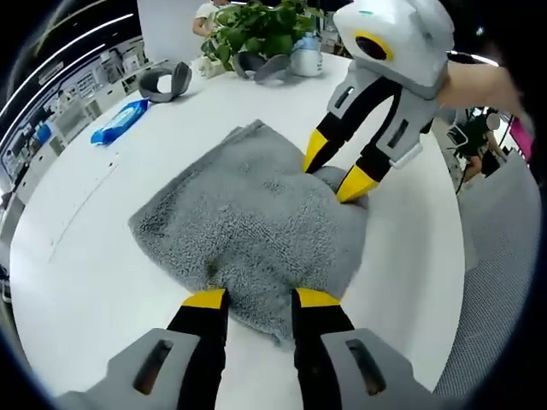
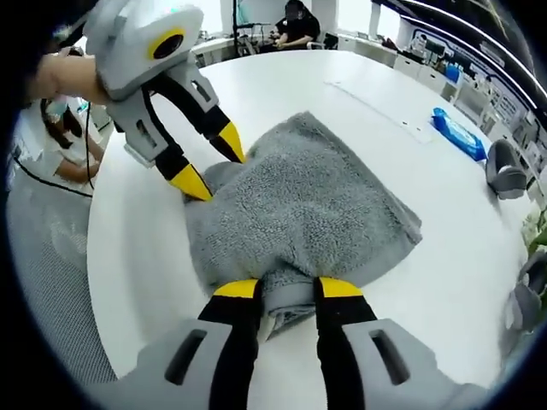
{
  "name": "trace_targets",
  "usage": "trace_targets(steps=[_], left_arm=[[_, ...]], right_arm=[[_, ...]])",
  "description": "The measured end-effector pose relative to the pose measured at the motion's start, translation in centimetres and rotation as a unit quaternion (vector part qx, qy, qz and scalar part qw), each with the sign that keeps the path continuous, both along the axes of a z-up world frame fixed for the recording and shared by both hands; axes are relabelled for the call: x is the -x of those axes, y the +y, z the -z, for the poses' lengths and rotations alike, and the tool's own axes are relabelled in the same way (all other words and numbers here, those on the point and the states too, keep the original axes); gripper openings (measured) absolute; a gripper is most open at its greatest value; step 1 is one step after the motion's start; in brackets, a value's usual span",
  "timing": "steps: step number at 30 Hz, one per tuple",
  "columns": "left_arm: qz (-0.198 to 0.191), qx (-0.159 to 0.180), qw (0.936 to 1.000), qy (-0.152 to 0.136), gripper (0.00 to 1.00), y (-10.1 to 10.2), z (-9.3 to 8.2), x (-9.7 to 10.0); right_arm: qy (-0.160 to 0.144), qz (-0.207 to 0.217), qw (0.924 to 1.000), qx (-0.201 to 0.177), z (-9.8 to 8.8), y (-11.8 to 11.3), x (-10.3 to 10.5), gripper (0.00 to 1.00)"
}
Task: Fold the towel on the table until its edges align and the towel forms a compact rectangular stack.
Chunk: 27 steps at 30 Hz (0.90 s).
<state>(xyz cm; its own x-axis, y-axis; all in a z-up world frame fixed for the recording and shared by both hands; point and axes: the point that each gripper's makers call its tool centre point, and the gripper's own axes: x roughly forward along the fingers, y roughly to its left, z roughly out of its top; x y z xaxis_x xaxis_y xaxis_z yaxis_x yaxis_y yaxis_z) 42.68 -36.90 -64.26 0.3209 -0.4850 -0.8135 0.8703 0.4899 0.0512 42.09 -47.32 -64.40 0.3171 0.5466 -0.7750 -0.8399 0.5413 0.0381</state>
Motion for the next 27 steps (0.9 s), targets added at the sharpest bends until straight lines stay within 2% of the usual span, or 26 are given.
trace_targets(steps=[2, 3, 4, 5, 6, 7, 9, 10, 13, 16, 18, 19, 21, 23, 26, 27], left_arm=[[-0.011, 0.028, 0.9995, -0.003, 0.31, 0.4, -0.6, 0.1], [-0.024, 0.057, 0.9981, -0.004, 0.33, 0.6, -1.1, 0.2], [-0.04, 0.074, 0.9964, -0.002, 0.34, 1.0, -1.4, 0.3], [-0.072, 0.112, 0.9912, 0.002, 0.35, 1.3, -2.1, 0.6], [-0.084, 0.141, 0.9864, -0.004, 0.39, 1.4, -2.8, 0.7], [-0.108, 0.184, 0.977, -0.017, 0.43, 1.5, -3.9, 1.0], [-0.134, 0.229, 0.9638, -0.029, 0.56, 1.8, -5.3, 1.7], [-0.139, 0.248, 0.9575, -0.047, 0.61, 2.1, -6.3, 2.4], [-0.132, 0.266, 0.951, -0.088, 0.72, 3.1, -8.3, 4.9], [-0.126, 0.267, 0.9485, -0.114, 0.84, 4.5, -10.0, 8.0], [-0.142, 0.286, 0.938, -0.135, 0.92, 5.4, -11.5, 9.1], [-0.161, 0.299, 0.9298, -0.141, 0.95, 6.2, -12.5, 10.0], [-0.174, 0.314, 0.9209, -0.152, 0.99, 6.9, -13.8, 11.2], [-0.194, 0.33, 0.9047, -0.186, 0.99, 8.3, -15.7, 12.5], [-0.215, 0.336, 0.8909, -0.218, 0.99, 9.5, -16.9, 13.9], [-0.217, 0.334, 0.8891, -0.225, 0.99, 9.7, -17.1, 14.3]], right_arm=[[-0.017, -0.003, 0.9991, -0.039, -1.0, -0.5, 0.3, 0.22], [-0.016, 0.007, 0.9972, -0.072, -1.7, -0.7, 0.8, 0.18], [-0.012, 0.022, 0.9957, -0.089, -2.2, -1.1, 1.1, 0.16], [-0.021, 0.051, 0.9926, -0.108, -3.1, -1.9, 1.3, 0.16], [-0.028, 0.068, 0.9898, -0.122, -3.7, -2.4, 1.4, 0.19], [-0.043, 0.085, 0.9845, -0.147, -4.7, -2.8, 1.8, 0.26], [-0.068, 0.116, 0.9743, -0.181, -6.2, -3.6, 2.5, 0.5], [-0.07, 0.125, 0.9715, -0.189, -6.6, -4.0, 3.0, 0.57], [-0.073, 0.144, 0.9636, -0.213, -8.1, -4.6, 4.9, 0.67], [-0.101, 0.164, 0.947, -0.257, -10.8, -5.1, 7.2, 0.84], [-0.099, 0.168, 0.9421, -0.273, -11.9, -5.3, 9.1, 0.9], [-0.098, 0.169, 0.9427, -0.271, -12.1, -5.5, 10.0, 0.9], [-0.103, 0.175, 0.9433, -0.263, -12.7, -6.1, 11.5, 0.92], [-0.126, 0.184, 0.9402, -0.258, -13.7, -6.7, 12.6, 0.98], [-0.158, 0.195, 0.937, -0.243, -14.6, -7.6, 13.8, 0.99], [-0.175, 0.192, 0.9377, -0.231, -14.8, -7.8, 14.2, 0.99]])
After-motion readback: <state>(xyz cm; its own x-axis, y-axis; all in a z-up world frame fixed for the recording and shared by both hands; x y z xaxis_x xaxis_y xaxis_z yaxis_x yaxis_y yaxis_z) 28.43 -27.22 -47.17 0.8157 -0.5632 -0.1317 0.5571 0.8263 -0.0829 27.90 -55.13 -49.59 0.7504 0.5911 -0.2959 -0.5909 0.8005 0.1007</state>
